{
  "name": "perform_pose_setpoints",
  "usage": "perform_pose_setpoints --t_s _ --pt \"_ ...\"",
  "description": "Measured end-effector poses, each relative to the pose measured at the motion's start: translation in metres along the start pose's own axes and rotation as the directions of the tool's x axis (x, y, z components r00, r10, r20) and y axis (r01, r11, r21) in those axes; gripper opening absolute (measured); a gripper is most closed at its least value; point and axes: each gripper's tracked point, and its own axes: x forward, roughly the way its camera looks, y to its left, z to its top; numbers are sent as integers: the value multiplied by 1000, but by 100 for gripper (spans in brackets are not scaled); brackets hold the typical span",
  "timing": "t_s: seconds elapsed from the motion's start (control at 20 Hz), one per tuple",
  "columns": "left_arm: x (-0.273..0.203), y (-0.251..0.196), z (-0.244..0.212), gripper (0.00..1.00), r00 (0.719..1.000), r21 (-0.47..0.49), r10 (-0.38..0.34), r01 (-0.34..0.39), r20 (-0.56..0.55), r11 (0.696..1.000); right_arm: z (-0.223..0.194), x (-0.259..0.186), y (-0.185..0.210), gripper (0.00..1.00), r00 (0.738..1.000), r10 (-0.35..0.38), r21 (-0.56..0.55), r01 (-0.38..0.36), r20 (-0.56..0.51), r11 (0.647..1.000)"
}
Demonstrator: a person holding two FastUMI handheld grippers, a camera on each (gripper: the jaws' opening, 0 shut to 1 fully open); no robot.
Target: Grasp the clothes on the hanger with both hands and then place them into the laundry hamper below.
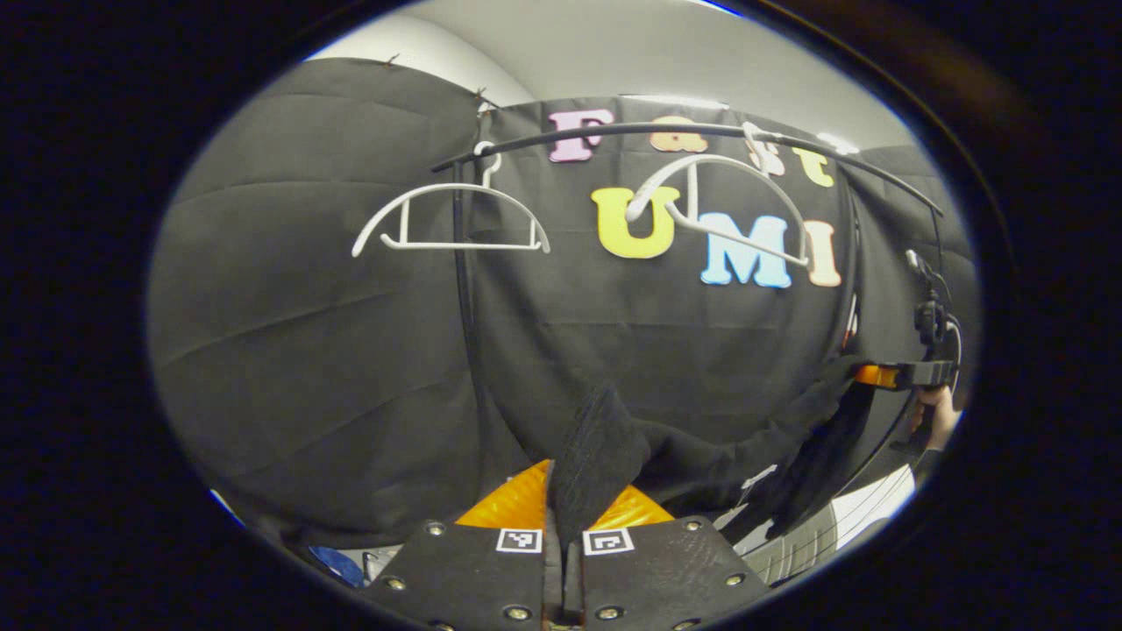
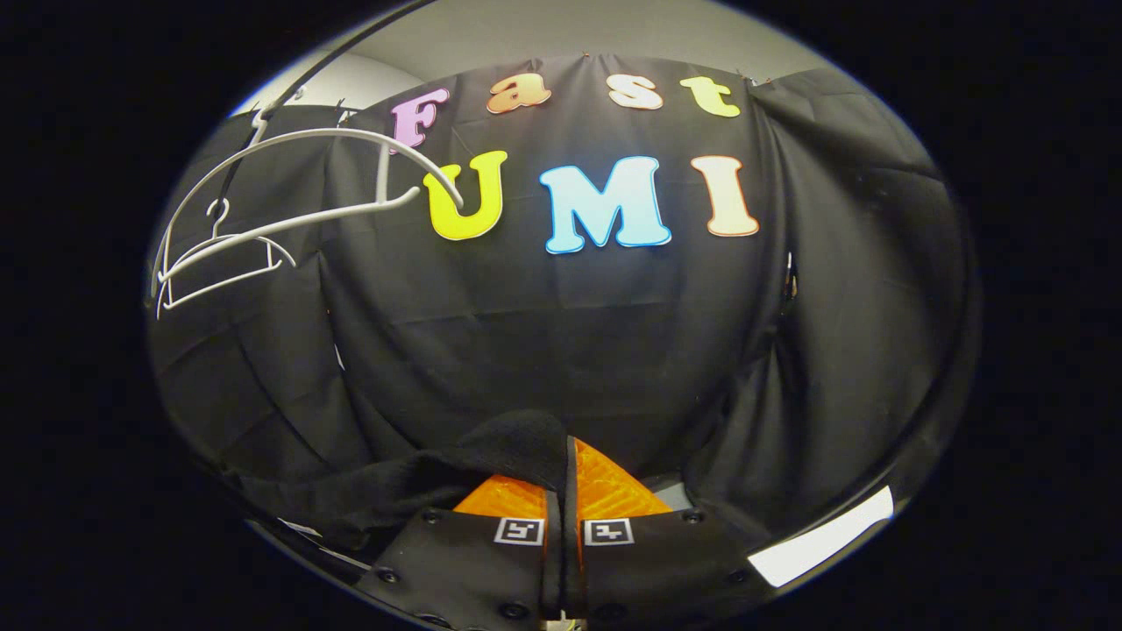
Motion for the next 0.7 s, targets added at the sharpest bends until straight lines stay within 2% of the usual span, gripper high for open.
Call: perform_pose_setpoints --t_s 0.05,0.15,0.2,0.25,0.4,0.55,0.7 --pt "-1 2 -5 4 1000 20 -23 23 -4 1000 -3 -10 1 0 1000 -20 4 20 -2 1000" --pt "4 0 -5 2 997 46 -79 79 -2 996 -11 -31 2 5 998 -60 12 60 -4 998" --pt "10 -3 -4 1 994 52 -109 109 0 993 -17 -40 2 3 997 -74 15 75 -10 997" --pt "16 -10 -3 0 990 52 -143 143 1 988 -23 -50 3 5 996 -86 19 87 -22 996" --pt "28 -38 -12 2 973 35 -230 230 -13 973 -38 -72 6 3 992 -116 37 118 -48 992" --pt "30 -61 -17 4 957 35 -288 288 -24 957 -57 -86 16 3 990 -115 47 119 -86 992" --pt "35 -75 -17 4 951 52 -307 309 -40 950 -73 -90 25 3 990 -78 53 85 -120 995"
